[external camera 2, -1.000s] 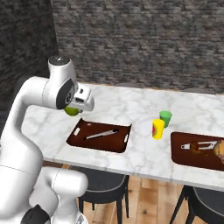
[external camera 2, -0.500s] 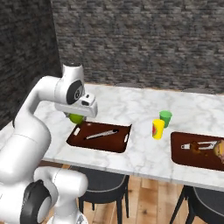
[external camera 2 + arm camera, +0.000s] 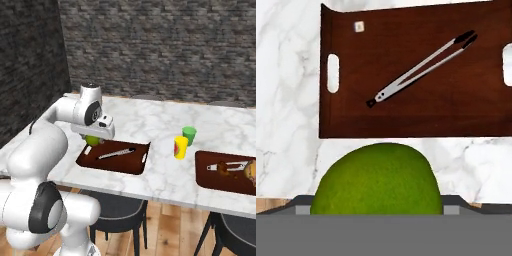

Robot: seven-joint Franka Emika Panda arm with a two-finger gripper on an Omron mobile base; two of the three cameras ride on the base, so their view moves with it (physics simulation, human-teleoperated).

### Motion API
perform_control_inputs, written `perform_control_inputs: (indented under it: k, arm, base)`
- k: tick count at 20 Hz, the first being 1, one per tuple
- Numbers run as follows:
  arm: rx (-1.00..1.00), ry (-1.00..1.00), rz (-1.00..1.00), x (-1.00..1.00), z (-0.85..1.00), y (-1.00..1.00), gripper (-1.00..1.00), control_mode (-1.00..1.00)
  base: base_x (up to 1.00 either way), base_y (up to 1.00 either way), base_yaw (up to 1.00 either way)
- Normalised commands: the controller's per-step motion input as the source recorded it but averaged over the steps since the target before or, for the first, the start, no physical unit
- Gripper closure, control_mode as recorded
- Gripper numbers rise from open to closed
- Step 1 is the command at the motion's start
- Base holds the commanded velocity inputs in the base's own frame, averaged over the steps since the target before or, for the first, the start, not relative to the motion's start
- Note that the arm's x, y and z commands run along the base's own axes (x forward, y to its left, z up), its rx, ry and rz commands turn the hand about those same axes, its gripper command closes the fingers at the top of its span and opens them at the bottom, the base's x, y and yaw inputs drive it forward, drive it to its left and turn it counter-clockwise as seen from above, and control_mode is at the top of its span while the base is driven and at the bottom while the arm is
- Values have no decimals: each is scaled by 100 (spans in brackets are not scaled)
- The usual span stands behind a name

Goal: Gather the mushroom and lime from the fridge and place them on a tray on the dining counter. Then gather the chicken drumsticks from the fridge and place them on the other tray.

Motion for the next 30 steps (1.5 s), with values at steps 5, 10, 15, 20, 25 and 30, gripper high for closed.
perform_control_inputs:
  k: [5, 10, 15, 20, 25, 30]
  arm:
    - [-4, -2, -3, 34, -62, 9, 100, -100]
    - [-4, -11, -8, 10, -46, 4, 100, -100]
    - [0, -5, -7, 27, -31, 1, 100, -100]
    - [0, 0, -4, 45, -11, 0, 100, -100]
    - [0, 4, 0, 50, -1, 1, 100, -100]
    - [0, 0, -1, 39, -24, 5, 100, -100]
  base:
    - [0, 0, 0]
    - [0, 0, 0]
    - [0, 0, 0]
    - [0, 0, 0]
    - [0, 0, 0]
    - [0, 0, 0]
